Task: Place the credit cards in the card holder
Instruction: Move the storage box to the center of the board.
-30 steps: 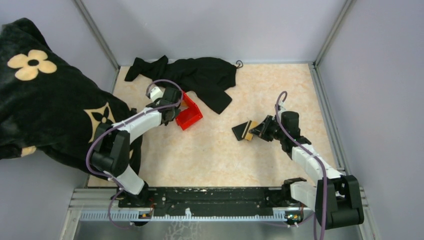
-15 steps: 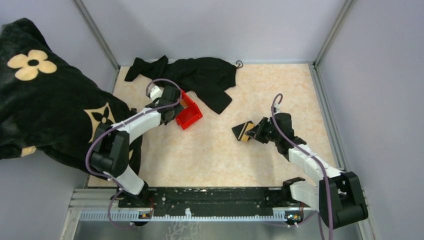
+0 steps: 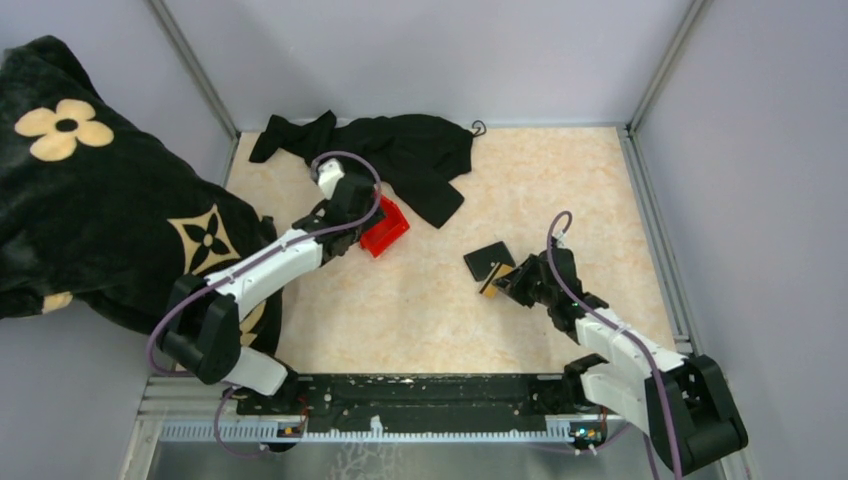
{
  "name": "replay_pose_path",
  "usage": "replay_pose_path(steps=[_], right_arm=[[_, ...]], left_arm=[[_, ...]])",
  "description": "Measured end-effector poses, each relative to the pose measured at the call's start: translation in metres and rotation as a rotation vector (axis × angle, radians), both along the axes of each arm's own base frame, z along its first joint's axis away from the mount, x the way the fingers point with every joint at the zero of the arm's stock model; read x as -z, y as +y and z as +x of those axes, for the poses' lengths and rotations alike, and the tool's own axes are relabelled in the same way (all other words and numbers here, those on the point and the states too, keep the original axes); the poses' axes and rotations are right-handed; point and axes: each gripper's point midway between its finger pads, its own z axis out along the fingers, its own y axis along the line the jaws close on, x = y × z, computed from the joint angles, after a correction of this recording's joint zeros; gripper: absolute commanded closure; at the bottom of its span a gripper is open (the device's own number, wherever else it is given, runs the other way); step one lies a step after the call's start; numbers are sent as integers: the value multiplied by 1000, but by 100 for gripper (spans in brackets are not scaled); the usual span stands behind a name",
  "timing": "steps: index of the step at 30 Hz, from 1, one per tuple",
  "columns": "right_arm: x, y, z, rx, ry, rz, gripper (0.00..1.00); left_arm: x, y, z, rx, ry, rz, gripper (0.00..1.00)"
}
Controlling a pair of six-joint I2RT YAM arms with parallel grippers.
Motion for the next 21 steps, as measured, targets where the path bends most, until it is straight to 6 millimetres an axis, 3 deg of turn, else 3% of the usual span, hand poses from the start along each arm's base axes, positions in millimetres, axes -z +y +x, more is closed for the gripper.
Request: replay_pose_path(steps=[8, 12, 16, 21], right_arm=[[11, -10, -10, 102, 15, 46, 100], [17, -14, -12, 137, 32, 57, 100], [22, -16, -14, 169, 40, 80, 100], [25, -15, -14, 202, 39, 130, 100]], left_arm=[[-25, -74, -28, 288, -114, 150, 37], [-26, -104, -25, 413, -157, 202, 37], [-6, -140, -14, 566, -164, 243, 37], [33, -179, 0, 742, -132, 289, 37]])
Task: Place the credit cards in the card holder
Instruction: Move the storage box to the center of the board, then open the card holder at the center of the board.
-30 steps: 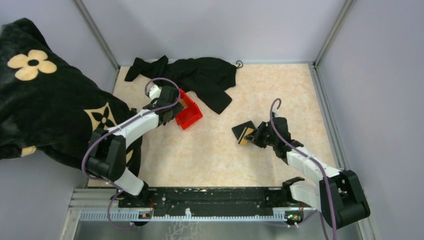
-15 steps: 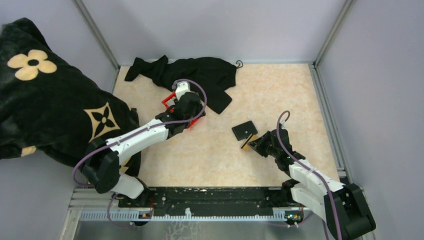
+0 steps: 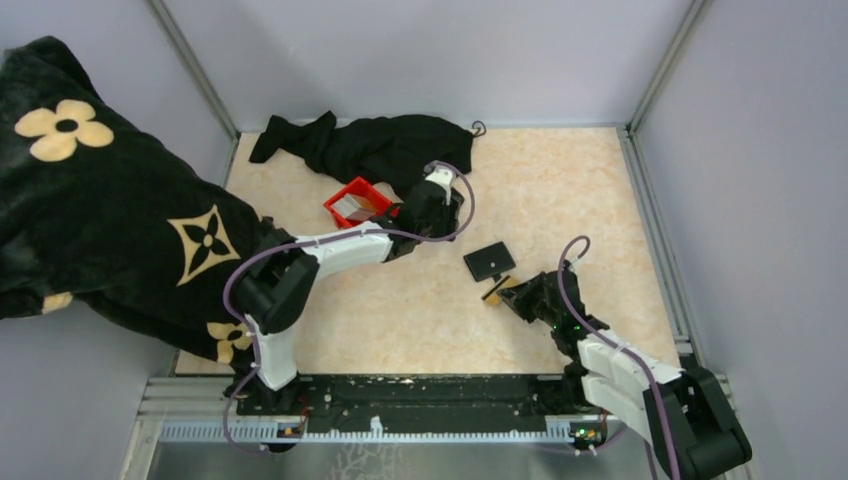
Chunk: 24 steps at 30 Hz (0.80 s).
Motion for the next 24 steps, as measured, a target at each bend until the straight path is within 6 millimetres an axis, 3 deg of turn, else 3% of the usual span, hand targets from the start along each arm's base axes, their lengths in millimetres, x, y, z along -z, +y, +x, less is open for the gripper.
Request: replay_pose_path(steps=[3, 9, 17, 24], right_arm=[[0, 1, 1, 20, -12, 35, 100], [-4, 2, 6, 53, -51, 95, 100], [-20, -1, 18, 89, -117, 146, 100], [-18, -4, 19, 106, -114, 163, 100]], left_arm=[[15, -19, 7, 73, 14, 20, 37], [25, -48, 16, 176, 19, 11, 38], [53, -57, 17, 226, 70, 13, 38], [70, -58, 14, 244, 104, 19, 39]])
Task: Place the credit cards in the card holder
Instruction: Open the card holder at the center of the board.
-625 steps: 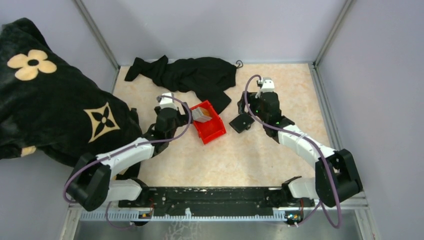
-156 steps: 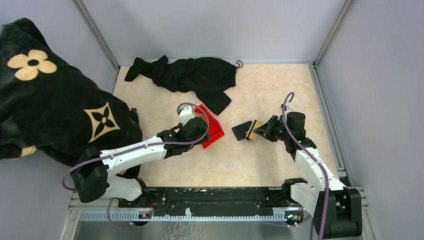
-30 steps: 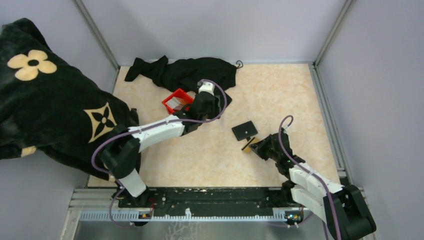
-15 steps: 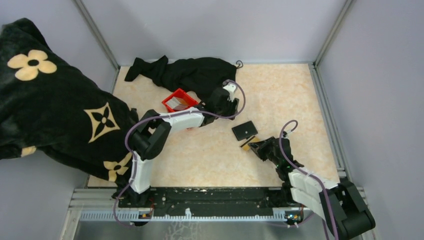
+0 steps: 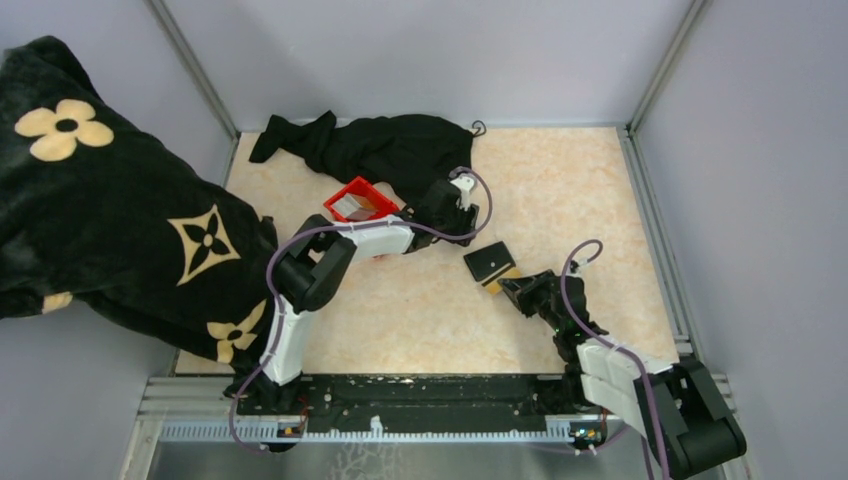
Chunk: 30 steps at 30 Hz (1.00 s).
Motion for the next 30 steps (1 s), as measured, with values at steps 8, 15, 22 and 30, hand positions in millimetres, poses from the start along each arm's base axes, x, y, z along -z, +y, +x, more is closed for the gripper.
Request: replay_pose_path(steps=[8, 15, 22, 30], right_arm=[[-5, 1, -1, -3, -10, 10, 100], [-8, -3, -6, 10, -7, 5, 100], [13, -8, -17, 7, 76, -39, 100], [22, -10, -19, 13, 110, -56, 100]], left_arm=[[0, -7, 0, 17, 11, -20, 39], [1, -7, -1, 24, 13, -26, 40], [2, -4, -8, 27, 18, -48, 41], [2, 3, -27, 30, 56, -85, 43]])
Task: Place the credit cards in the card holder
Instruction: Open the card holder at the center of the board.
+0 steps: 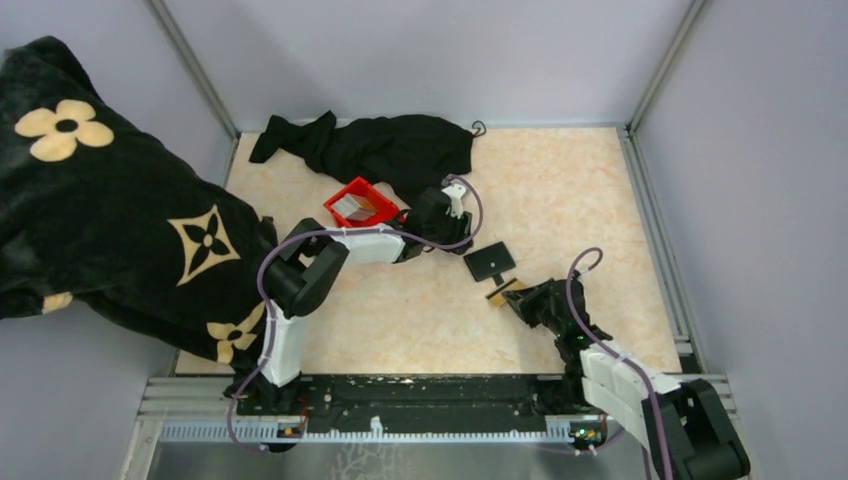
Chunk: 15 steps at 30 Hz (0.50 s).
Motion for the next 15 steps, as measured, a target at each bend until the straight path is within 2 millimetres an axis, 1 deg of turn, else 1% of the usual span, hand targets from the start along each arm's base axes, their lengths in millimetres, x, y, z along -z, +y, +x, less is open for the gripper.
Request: replay_pose_path(steps=[2, 6, 15], right_arm=[[4, 0, 1, 1, 11, -2, 100], [4, 2, 4, 1, 6, 1, 100], [-1, 3, 10, 1, -24, 10, 100]], left_arm=[[0, 0, -4, 2, 10, -13, 44], [0, 0, -9, 3, 22, -36, 44], [1, -1, -23, 1, 49, -68, 45]])
